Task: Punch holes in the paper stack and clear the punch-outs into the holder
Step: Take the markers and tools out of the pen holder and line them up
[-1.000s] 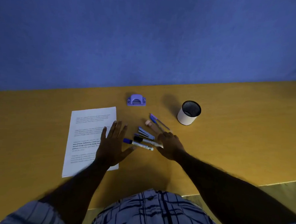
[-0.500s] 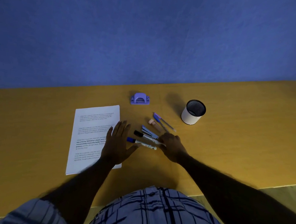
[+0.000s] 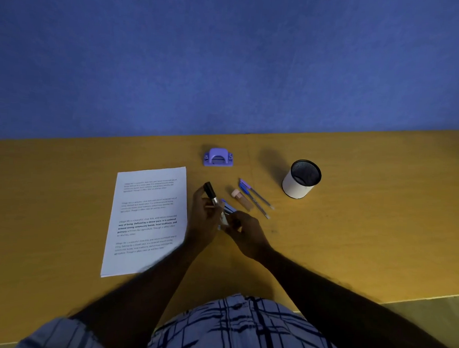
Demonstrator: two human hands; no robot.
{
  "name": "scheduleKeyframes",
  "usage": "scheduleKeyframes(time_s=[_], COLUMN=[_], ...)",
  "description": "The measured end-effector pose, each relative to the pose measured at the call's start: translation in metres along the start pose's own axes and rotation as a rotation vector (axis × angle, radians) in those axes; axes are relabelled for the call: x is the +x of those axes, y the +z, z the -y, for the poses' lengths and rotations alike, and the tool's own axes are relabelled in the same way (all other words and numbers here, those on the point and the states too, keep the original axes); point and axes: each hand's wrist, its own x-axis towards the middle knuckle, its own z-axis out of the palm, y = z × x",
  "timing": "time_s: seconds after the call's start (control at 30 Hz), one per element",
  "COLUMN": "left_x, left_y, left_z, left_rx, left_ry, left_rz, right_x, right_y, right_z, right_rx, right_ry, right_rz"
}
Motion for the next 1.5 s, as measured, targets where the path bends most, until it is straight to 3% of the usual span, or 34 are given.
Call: scheduleKeyframes(time_s=[0.17, 0.37, 0.53, 0.63, 0.73, 0.97, 1.23, 1.5], left_x=[0.006, 0.013, 0.012, 0.011, 0.012, 0.023, 0.038, 0.059], left_y=[-0.011, -0.037, -0.047, -0.047, -0.046, -0.029, 0.013, 0.036], left_z=[0.002, 0.021, 0.032, 0.033, 0.032, 0.021, -0.02, -0.02], left_rx=[0.089, 0.163, 0.155, 0.153, 0.161, 0.079, 0.078, 0.081], left_ry=[0.034, 0.002, -0.059, -0.064, -0.051, -0.047, 0.13, 0.022], left_rz=[-0.018, -0.037, -0.034, -0.036, -0.05, -0.014, 0.17, 0.167], right_x=[-0.001, 0.006, 0.01, 0.011, 0.007, 0.007, 0.02, 0.029], right_y=[-0.005, 0.003, 0.011, 0.011, 0.009, -0.017, -0.044, -0.054], right_z=[-0.005, -0.007, -0.004, -0.004, -0.004, -0.001, 0.02, 0.017], right_rx=[-0.044, -0.553, -0.774, -0.78, -0.647, -0.083, 0.533, 0.59], right_ry=[-0.042, -0.151, -0.134, -0.088, -0.036, 0.25, 0.381, 0.42], right_rz=[-0.004, 0.124, 0.185, 0.224, 0.169, -0.196, -0.236, -0.26])
